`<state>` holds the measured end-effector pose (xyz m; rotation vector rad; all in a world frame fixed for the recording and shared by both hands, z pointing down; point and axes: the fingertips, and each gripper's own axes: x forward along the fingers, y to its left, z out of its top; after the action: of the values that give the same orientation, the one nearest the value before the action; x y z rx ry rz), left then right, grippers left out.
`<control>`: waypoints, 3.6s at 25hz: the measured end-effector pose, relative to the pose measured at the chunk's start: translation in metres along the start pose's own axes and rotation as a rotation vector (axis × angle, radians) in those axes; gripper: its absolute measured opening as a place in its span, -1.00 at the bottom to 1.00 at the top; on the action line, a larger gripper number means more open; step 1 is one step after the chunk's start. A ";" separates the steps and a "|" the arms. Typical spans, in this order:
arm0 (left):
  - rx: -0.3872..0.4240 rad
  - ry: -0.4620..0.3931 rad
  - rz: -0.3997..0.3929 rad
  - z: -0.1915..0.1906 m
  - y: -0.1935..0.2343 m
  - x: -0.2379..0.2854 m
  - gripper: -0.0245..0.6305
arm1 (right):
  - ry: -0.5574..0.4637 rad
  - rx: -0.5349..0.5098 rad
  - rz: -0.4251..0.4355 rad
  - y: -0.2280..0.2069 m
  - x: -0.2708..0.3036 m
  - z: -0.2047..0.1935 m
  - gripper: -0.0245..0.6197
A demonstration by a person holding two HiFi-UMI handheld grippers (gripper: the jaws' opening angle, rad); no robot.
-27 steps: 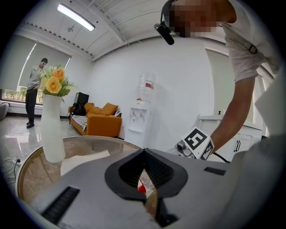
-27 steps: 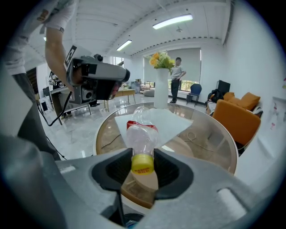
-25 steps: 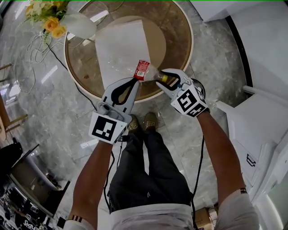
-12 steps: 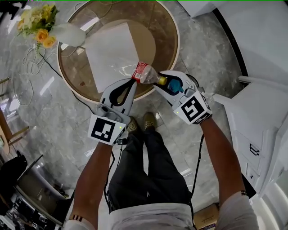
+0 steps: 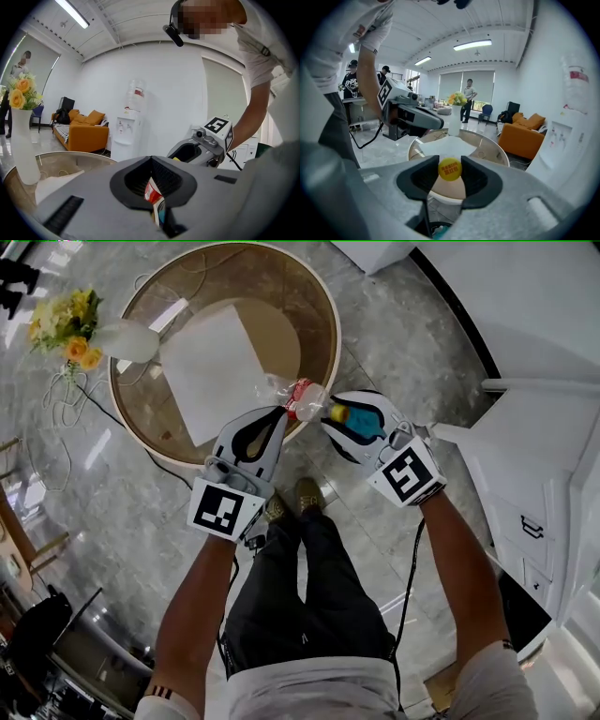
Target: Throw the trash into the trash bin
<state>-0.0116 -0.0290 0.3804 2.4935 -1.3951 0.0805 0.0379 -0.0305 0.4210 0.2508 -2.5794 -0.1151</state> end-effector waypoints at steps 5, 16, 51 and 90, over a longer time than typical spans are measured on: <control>0.009 0.003 -0.035 0.010 -0.013 0.010 -0.93 | -0.003 0.007 -0.032 -0.005 -0.024 0.004 -0.48; 0.020 -0.016 -0.125 0.030 -0.054 0.039 -0.93 | 0.043 0.049 -0.144 -0.020 -0.090 -0.011 -0.48; 0.036 0.001 -0.127 0.033 -0.078 0.053 -0.93 | 0.024 0.144 -0.314 -0.034 -0.120 -0.053 -0.92; -0.024 -0.048 0.279 0.032 0.102 -0.137 -0.93 | -0.199 0.154 -0.011 0.060 0.098 0.156 -0.92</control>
<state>-0.1728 0.0252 0.3467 2.2798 -1.7449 0.0595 -0.1355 0.0129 0.3467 0.3246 -2.7892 0.0586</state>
